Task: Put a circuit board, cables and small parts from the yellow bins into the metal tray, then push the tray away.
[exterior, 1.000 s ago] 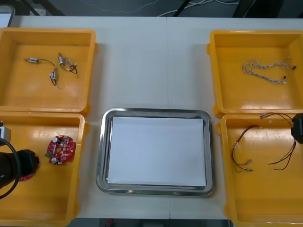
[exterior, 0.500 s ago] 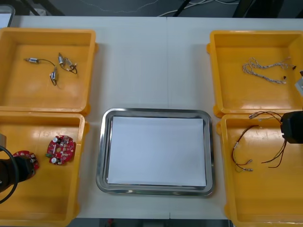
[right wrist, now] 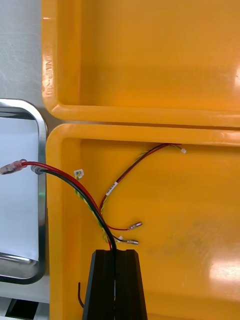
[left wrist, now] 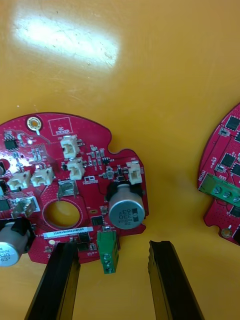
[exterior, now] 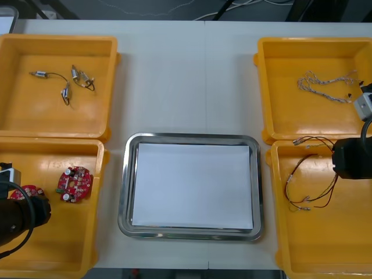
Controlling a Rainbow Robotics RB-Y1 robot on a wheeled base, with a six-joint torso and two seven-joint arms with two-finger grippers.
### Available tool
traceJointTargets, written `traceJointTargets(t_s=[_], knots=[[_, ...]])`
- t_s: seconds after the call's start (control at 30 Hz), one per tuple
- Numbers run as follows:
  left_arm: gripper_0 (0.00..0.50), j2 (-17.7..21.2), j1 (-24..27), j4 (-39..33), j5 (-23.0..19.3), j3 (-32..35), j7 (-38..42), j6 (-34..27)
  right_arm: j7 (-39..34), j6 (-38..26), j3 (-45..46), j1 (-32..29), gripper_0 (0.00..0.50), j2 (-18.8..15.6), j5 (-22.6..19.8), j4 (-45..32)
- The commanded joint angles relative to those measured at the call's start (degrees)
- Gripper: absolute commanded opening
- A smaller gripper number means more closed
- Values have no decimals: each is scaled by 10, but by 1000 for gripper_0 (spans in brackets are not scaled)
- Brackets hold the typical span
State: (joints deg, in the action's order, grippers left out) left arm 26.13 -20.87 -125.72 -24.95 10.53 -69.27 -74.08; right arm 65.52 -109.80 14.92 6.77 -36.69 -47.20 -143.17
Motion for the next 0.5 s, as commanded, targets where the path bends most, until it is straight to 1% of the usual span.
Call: traceJointTargets(t_s=[0.03, 0.17, 0.37, 0.47, 0.5], knots=[[401, 15, -14, -2, 11, -11, -32, 7, -73, -2, -15, -19, 0, -26, -9, -38], [389, 15, -14, -1, 21, -10, -32, 6, -94, -2, -16, -21, 0, -29, -12, -43], [333, 13, -13, 0, 32, -11, -32, 6, -101, -2, -16, -25, 0, -34, -8, -43], [261, 10, -13, 1, 33, -10, -32, 7, -101, -2, -16, -32, 0, -39, -7, -43], [228, 9, -13, 1, 33, -10, -32, 7, -101, -2, -16, -34, 0, -41, -8, -43]])
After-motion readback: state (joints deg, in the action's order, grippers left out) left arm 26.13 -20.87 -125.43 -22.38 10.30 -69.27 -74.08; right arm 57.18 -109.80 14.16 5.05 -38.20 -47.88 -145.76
